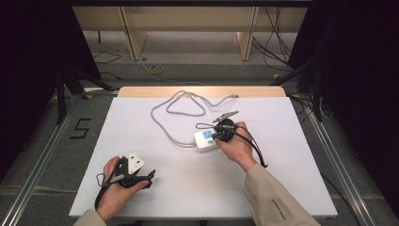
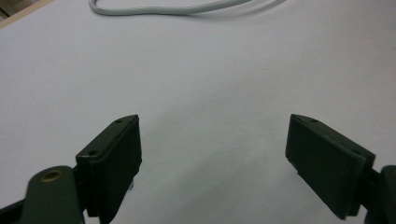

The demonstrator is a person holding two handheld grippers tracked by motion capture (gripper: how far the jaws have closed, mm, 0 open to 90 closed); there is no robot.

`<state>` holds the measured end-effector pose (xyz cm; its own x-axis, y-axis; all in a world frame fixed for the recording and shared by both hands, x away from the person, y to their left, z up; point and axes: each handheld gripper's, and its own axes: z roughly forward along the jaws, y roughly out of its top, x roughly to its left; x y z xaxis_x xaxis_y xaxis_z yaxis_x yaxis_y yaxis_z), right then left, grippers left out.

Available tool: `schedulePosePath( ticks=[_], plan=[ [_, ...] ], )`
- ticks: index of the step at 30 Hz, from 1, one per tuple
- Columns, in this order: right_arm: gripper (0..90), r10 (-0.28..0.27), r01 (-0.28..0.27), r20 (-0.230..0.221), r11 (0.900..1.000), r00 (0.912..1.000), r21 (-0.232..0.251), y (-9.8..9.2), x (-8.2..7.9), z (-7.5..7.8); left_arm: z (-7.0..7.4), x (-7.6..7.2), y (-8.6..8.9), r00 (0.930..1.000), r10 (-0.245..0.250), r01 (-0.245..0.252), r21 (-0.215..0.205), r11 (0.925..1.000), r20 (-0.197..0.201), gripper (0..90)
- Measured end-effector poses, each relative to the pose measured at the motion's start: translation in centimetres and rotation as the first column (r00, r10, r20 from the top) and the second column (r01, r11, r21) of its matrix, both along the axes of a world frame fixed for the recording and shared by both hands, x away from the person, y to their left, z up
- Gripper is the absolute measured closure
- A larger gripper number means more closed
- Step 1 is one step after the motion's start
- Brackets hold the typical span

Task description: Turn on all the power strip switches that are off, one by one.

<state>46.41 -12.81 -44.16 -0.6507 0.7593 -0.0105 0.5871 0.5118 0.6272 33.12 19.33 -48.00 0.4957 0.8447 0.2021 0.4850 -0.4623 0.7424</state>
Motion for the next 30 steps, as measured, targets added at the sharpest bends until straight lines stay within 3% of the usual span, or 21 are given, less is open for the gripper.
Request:
schedulePosePath(
  ticks=[30],
  plan=[
    [90.0, -0.036, 0.036, -0.002, 0.999, 0.9993, -0.011, -1.9, 0.4, 0.7, 0.0, 0.0, 0.0, 1.0, -0.001, 0.001, 0.001, 1.0, -0.004, 18.3]
  ],
)
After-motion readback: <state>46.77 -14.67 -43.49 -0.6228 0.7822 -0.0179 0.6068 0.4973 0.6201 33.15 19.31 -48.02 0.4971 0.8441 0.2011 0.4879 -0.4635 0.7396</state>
